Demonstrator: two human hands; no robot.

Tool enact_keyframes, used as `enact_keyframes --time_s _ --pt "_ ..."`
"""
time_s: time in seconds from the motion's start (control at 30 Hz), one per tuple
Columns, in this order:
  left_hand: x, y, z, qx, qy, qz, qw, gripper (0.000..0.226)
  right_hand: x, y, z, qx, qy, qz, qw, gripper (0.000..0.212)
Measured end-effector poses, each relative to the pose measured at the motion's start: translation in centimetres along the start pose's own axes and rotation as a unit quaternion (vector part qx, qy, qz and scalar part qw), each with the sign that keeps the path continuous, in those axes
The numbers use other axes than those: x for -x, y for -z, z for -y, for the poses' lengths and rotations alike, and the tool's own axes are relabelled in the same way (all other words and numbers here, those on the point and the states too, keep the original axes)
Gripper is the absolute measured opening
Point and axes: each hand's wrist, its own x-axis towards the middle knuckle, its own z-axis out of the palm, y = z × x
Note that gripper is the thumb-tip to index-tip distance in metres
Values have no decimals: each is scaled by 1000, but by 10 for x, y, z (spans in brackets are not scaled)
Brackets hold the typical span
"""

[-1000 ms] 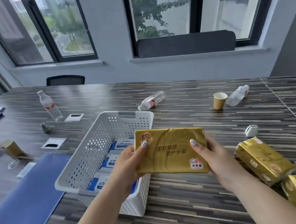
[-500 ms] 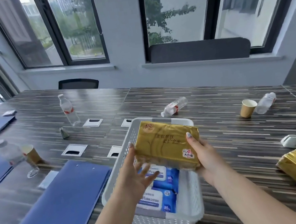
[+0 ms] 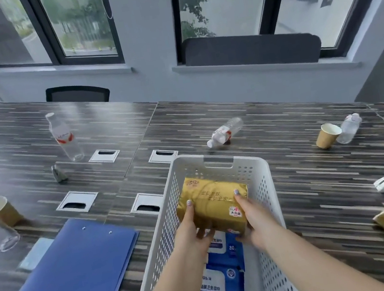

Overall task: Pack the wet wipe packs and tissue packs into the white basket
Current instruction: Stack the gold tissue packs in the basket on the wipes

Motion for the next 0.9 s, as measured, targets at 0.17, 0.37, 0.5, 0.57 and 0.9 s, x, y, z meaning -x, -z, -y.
enact_keyframes --time_s 0.17,0.37,0.5,0.57,0.9 --pt "-42 -3 -1 42 15 -19 999 66 -34 -16 -1 -2 -15 -9 1000 45" --pt "-73 -4 -3 17 17 -35 999 62 -58 -25 -7 6 -19 -54 998 50" --pt "-84 -8 -3 -18 7 -59 998 55 -68 -27 -7 4 -18 -72 997 48" --pt "-86 -7 -3 -25 12 -61 998 51 -71 -29 -8 2 -14 -78 997 51" --pt "-71 -13 -9 -1 28 -73 997 54 -60 -30 -2 -53 -42 -69 995 49"
